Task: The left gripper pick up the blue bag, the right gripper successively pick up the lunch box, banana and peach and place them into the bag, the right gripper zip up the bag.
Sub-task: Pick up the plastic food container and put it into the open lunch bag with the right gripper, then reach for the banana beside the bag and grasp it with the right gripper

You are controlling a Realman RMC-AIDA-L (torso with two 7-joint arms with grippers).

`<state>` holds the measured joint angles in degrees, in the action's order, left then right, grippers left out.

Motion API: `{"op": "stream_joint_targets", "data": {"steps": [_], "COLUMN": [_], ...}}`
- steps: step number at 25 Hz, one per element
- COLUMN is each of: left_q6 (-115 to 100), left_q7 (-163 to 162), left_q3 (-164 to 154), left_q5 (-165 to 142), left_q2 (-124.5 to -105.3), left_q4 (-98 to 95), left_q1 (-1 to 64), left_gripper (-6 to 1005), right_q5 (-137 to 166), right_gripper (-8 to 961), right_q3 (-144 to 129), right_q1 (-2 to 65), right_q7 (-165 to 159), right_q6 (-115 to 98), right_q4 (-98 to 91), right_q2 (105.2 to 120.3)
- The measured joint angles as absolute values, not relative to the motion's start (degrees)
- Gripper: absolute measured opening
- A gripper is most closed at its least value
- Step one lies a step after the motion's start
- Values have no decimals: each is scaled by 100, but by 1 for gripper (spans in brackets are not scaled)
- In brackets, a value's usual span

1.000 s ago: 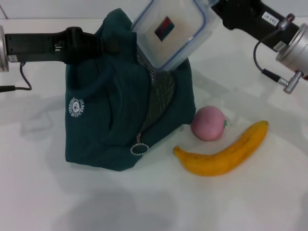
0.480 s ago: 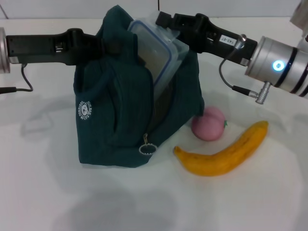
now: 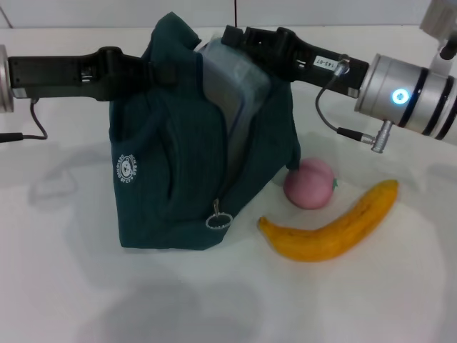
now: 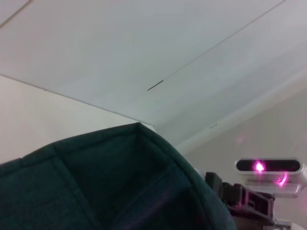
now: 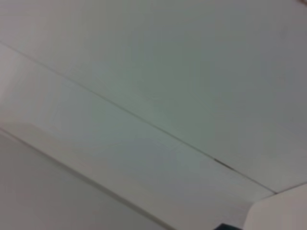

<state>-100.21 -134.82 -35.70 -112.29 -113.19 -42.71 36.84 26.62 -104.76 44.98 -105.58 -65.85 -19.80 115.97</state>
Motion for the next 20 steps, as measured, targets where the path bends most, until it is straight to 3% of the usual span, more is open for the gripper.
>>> {"op": "stream_joint_targets", "data": {"steps": [11,14,20], "left_q6": [-10038,-10042,-10074], "left_q7": [-13498,-13493,-13478], "left_q3": [-3552,-3551,-3560], "left_q5": [-11205,-11203,-11199], "left_q2": [-11254,-11253,-11234], "left_q4": [-4271,-4271,-4271], "left_q1": [3535,3533,3508], "left_gripper": [34,34,35], "right_q5": [2656,2704,4448], "right_gripper": [318,434,618], "right_q3": [-9728,-9595,-9551], "right_q1": [3936,3764,3680], "right_q7": [-9867,-9510,-9714], "right_q6": [-7116,-7358,-7278], "right_q4": [-1987,-1997,-3144], "right_q2": [11483,11256,10304]}}
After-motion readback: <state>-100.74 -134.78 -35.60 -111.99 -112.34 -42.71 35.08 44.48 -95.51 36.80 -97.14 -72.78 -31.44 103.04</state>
